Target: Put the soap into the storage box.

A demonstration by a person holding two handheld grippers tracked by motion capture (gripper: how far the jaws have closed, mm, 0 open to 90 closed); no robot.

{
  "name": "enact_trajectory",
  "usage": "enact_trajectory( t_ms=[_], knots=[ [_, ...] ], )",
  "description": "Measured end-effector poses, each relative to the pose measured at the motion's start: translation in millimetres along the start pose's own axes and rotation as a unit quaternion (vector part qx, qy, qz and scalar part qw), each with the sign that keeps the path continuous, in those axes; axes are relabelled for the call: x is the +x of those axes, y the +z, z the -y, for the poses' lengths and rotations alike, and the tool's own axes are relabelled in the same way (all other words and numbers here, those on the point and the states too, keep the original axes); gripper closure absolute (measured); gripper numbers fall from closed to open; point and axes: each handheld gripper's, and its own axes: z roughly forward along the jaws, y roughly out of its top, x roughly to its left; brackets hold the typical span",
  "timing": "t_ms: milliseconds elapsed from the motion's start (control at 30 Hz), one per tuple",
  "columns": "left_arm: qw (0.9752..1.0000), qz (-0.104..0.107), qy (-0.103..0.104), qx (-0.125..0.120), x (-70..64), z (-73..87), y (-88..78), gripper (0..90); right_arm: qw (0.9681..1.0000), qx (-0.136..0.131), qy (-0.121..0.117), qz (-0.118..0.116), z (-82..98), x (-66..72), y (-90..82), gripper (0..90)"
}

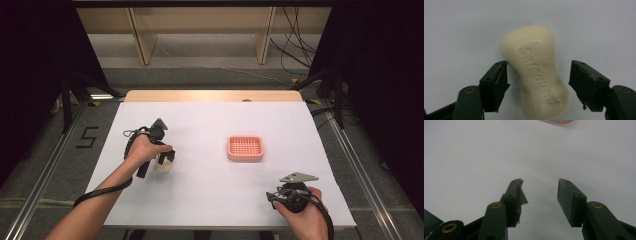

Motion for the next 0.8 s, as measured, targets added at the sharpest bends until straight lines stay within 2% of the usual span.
enact_trajectory(
  t_ms=[100, 133, 167, 233, 267, 300, 333, 400, 467, 500, 533, 567, 600, 667, 700, 767, 800],
  knots=[
    [1.0, -0.007, 0.004, 0.004, 1.3, -1.4, 0.9, 31.0, 1.0, 0.001, 0.005, -0.001, -0.5, 0.6, -0.7, 55.4],
    [0.9999, -0.01, -0.006, 0.001, 0.7, -1.5, 3.8, 31.1, 1.0, 0.002, 0.0, 0.0, -0.2, 0.0, -0.4, 55.4],
    [0.9999, -0.01, -0.006, 0.001, 0.7, -1.5, 3.8, 31.2, 1.0, 0.002, 0.0, 0.0, -0.2, 0.0, -0.4, 55.4],
    [0.9996, -0.019, 0.017, 0.011, 3.5, -2.7, 4.0, 31.3, 1.0, -0.001, -0.002, 0.003, 0.3, -0.4, 0.3, 55.4],
    [0.9998, -0.013, -0.002, 0.012, 0.9, -2.3, 5.3, 31.3, 1.0, -0.001, -0.001, 0.001, 0.3, -0.3, 0.3, 55.4],
    [0.9998, -0.015, -0.007, 0.009, -0.1, -2.1, 6.4, 31.5, 1.0, -0.001, 0.001, -0.001, 0.2, 0.0, 0.2, 55.4],
    [0.9997, -0.016, 0.004, 0.017, -0.1, -3.0, 6.6, 32.0, 1.0, -0.001, 0.001, -0.001, 0.2, 0.0, 0.2, 55.4],
    [0.9996, -0.016, 0.007, 0.02, -0.4, -3.2, 7.0, 32.4, 1.0, -0.001, 0.0, -0.002, 0.3, -0.3, 0.3, 55.4],
    [0.9997, -0.02, -0.002, 0.016, -3.1, -3.7, 8.6, 33.7, 1.0, -0.001, 0.0, -0.002, 0.4, -0.6, 0.5, 55.4],
    [0.9995, -0.024, 0.008, 0.017, -2.3, -4.3, 8.8, 34.2, 1.0, -0.001, 0.0, -0.002, 0.4, -0.6, 0.5, 55.4],
    [0.9995, -0.022, -0.001, 0.021, -3.9, -4.1, 8.9, 34.5, 1.0, -0.001, 0.0, -0.002, 0.5, -0.6, 0.4, 55.4],
    [0.9995, -0.022, 0.001, 0.024, -4.2, -4.3, 9.0, 34.9, 1.0, 0.001, 0.0, -0.003, 0.3, -0.6, 0.4, 55.4],
    [0.999, -0.024, 0.014, 0.035, -3.6, -4.5, 8.8, 36.3, 1.0, 0.002, 0.003, -0.003, 0.6, -0.3, 0.4, 55.4],
    [0.9988, -0.025, 0.014, 0.039, -4.1, -4.9, 9.2, 36.7, 1.0, 0.003, 0.004, -0.003, 0.7, -0.4, 0.3, 55.4],
    [0.9981, -0.029, 0.027, 0.047, -3.5, -5.2, 9.0, 37.9, 1.0, 0.004, 0.004, -0.003, 0.8, -0.3, 0.4, 55.4],
    [0.9985, -0.029, 0.022, 0.04, -4.8, -5.0, 10.1, 39.0, 1.0, 0.003, 0.005, -0.003, 0.8, -0.4, 0.4, 55.4],
    [0.9978, -0.033, 0.035, 0.046, -4.3, -5.9, 9.3, 39.0, 1.0, 0.005, 0.004, -0.003, 0.6, -0.5, 0.4, 55.3]
  ],
)
